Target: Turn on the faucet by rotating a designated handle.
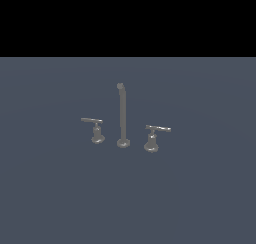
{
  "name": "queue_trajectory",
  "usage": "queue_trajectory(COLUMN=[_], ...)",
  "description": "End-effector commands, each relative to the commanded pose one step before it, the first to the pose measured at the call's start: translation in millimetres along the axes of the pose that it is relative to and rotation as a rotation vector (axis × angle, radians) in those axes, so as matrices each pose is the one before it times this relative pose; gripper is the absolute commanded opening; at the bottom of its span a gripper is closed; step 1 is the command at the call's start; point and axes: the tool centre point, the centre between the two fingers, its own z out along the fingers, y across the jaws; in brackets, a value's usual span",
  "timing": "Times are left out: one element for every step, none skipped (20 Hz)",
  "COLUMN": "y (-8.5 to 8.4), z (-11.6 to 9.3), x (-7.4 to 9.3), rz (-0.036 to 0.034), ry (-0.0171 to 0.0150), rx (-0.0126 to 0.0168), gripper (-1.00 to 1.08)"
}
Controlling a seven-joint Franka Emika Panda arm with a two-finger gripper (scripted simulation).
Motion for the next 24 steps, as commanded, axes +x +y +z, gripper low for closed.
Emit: queue_trajectory(y=[0.01, -0.05, -0.17, -0.22, -0.34, -0.44, -0.53, -0.63, -0.73, -0.82, -0.92, -1.02, -1.12, -1.22, -1.32, -1.42, -1.52, -1.62, -1.73, -1.83, -1.93, -1.96, -1.97, -1.98], z=[0.0, 0.16, 0.48, 0.8, 1.12, 1.44, 1.76, 2.08, 2.4, 2.72, 3.05, 3.38, 3.7, 4.03, 4.37, 4.7, 5.04, 5.38, 5.72, 6.06, 6.37, 6.46, 6.47, 6.49], x=[0.0, 0.09, 0.29, 0.48, 0.67, 0.87, 1.06, 1.25, 1.45, 1.65, 1.85, 2.05, 2.25, 2.45, 2.66, 2.86, 3.07, 3.29, 3.5, 3.72, 3.92, 3.98, 4.0, 4.01], rz=[0.0, 0.00069, 0.00195, 0.00345, 0.00473, 0.0061, 0.00747, 0.00884, 0.0102, 0.0116, 0.01296, 0.01435, 0.01575, 0.01714, 0.01857, 0.01998, 0.0214, 0.02284, 0.02428, 0.02574, 0.02705, 0.02741, 0.02748, 0.02753], ry=[0.0, 0.00001, 0.0, -0.00001, -0.00001, -0.00001, -0.00002, -0.00002, -0.00002, -0.00002, -0.00003, -0.00003, -0.00003, -0.00003, -0.00004, -0.00004, -0.00004, -0.00004, -0.00004, -0.00005, -0.00005, -0.00005, -0.00005, -0.00005], rx=[0.0, -0.00002, -0.00001, -0.00002, -0.00003, -0.00004, -0.00005, -0.00006, -0.00007, -0.00008, -0.00009, -0.00009, -0.0001, -0.00011, -0.00012, -0.00013, -0.00014, -0.00015, -0.00016, -0.00016, -0.00017, -0.00017, -0.00016, -0.00016], gripper=[-1.0, -1.0, -1.0, -1.0, -1.0, -1.0, -1.0, -1.0, -1.0, -1.0, -1.0, -1.0, -1.0, -1.0, -1.0, -1.0, -1.0, -1.0, -1.0, -1.0, -1.0, -1.0, -1.0, -1.0])
